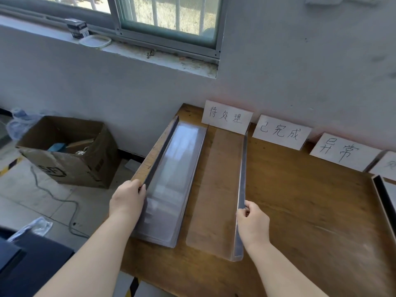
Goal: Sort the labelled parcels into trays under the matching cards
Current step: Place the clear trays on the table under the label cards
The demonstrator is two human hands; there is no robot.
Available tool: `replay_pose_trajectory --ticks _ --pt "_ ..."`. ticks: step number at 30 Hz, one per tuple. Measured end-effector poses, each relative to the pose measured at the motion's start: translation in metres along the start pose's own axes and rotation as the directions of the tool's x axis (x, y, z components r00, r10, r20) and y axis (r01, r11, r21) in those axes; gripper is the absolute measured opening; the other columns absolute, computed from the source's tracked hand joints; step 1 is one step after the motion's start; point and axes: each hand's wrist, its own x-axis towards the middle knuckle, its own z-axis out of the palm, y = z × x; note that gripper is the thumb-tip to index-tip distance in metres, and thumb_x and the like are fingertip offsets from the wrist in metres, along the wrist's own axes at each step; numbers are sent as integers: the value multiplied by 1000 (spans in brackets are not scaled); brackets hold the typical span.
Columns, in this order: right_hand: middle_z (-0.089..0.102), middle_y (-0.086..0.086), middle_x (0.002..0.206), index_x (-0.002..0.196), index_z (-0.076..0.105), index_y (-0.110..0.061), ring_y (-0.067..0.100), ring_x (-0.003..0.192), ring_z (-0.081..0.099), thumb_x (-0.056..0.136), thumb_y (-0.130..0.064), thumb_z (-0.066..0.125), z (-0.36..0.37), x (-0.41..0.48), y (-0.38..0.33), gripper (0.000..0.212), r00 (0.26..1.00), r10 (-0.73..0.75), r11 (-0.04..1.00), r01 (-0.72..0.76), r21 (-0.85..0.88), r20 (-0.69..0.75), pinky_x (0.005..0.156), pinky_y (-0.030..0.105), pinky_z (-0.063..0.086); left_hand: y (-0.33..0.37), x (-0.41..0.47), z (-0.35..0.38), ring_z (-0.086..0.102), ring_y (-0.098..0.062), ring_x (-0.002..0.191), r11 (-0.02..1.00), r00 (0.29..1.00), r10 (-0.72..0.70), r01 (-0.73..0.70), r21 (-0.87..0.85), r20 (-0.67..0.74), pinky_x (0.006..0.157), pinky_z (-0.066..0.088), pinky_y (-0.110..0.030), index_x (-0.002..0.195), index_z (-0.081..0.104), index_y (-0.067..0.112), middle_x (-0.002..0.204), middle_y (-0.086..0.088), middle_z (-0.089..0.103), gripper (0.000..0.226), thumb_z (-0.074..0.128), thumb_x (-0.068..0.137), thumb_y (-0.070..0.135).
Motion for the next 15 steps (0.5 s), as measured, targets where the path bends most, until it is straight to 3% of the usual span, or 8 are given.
replay_pose_trajectory --ticks 5,10,15 --pt "66 6 107 127 57 -11 19 88 62 95 -15 47 -2 4 9 34 1000 -5 1000 5 -8 7 64 21 43 10 -8 -4 51 -20 68 990 991 49 -64 -124 -121 58 35 -27 83 62 7 79 -4 56 22 54 95 24" --pt "65 7 113 129 55 -10 20 98 61 95 -15 47 -12 3 23 35 1000 -12 999 12 -30 -16 78 26 50 30 -13 -17 51 -21 68 972 976 85 -125 -199 -198 57 36 -28 81 59 5 78 -6 55 22 54 94 21" --pt "64 6 115 132 52 -8 19 99 61 96 -15 48 -36 4 51 37 999 0 999 -2 -45 -50 81 27 51 66 -28 -20 52 -21 69 948 957 194 -239 -211 -215 59 42 -29 81 58 9 80 -2 55 17 56 93 20"
